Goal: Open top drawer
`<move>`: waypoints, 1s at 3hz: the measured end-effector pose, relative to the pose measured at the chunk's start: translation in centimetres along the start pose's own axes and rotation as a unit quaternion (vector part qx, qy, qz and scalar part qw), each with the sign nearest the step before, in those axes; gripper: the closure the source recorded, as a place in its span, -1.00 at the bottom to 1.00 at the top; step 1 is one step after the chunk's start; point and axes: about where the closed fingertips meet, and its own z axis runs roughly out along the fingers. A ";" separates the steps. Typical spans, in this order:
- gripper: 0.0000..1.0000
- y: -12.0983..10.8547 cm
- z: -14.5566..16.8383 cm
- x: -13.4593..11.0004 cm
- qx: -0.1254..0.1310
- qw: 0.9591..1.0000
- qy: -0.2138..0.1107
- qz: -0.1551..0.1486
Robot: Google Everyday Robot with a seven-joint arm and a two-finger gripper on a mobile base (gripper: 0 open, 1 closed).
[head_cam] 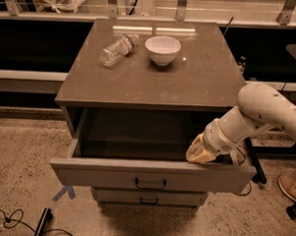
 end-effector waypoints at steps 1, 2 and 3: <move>1.00 1.8 -0.1 -0.3 -0.007 1.000 -0.002 -0.003; 1.00 3.6 -0.2 -0.8 -0.018 1.000 -0.011 -0.008; 1.00 5.3 -0.1 -1.4 -0.032 0.999 -0.020 -0.013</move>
Offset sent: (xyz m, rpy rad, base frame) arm -0.0563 0.0055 0.0115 0.0399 0.0381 0.0504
